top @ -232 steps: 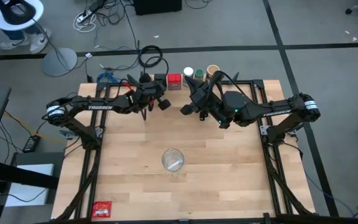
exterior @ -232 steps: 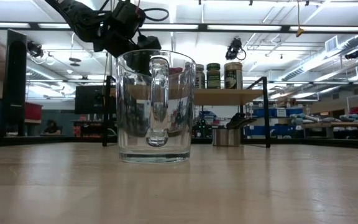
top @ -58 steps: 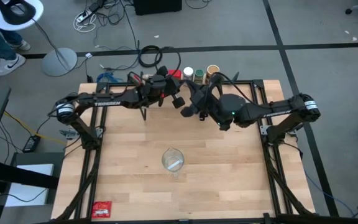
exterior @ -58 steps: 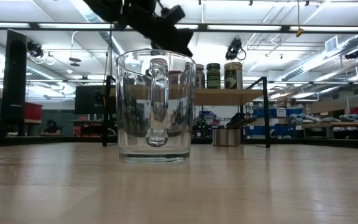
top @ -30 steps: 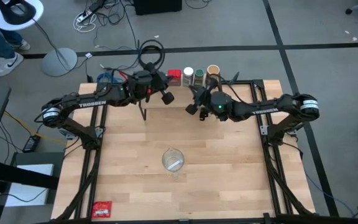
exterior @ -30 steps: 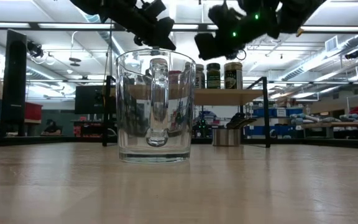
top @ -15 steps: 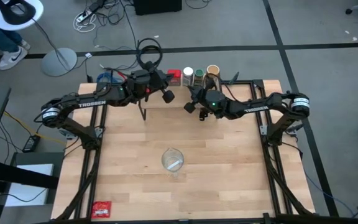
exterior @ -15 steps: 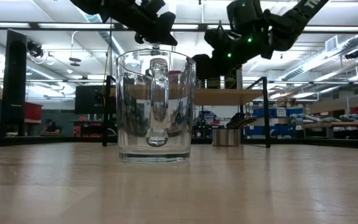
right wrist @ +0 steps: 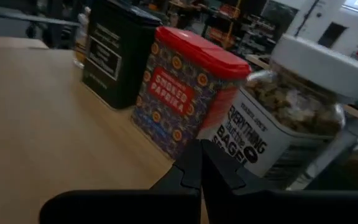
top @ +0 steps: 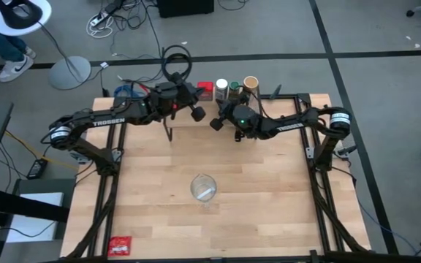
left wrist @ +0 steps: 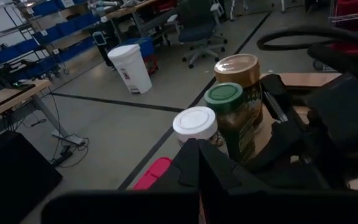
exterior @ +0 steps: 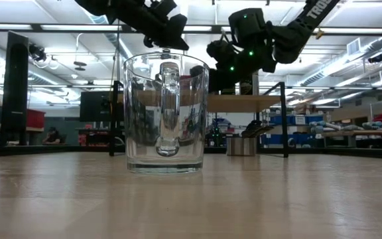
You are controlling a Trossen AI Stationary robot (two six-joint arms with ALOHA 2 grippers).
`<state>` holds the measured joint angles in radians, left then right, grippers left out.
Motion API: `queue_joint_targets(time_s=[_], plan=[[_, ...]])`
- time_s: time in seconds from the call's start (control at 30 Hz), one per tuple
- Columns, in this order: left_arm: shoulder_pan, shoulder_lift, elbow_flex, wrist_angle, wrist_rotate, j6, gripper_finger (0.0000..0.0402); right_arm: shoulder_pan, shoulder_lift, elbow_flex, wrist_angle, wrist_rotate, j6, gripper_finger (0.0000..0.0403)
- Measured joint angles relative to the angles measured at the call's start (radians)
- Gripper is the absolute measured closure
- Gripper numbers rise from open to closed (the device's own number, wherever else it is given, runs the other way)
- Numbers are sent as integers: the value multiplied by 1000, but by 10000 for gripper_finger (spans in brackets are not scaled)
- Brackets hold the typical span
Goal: Shelf spices
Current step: Adjust the white seasoning bottle on the shelf
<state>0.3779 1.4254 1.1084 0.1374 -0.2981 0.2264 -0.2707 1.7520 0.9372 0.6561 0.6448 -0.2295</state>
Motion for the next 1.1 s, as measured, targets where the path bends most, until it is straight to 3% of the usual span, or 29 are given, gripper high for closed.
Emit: queue_joint_targets(time_s=[1.1], plan=[[0, 0, 0, -29, -2, 2, 400, 35, 2, 10, -28, 207, -1, 403]])
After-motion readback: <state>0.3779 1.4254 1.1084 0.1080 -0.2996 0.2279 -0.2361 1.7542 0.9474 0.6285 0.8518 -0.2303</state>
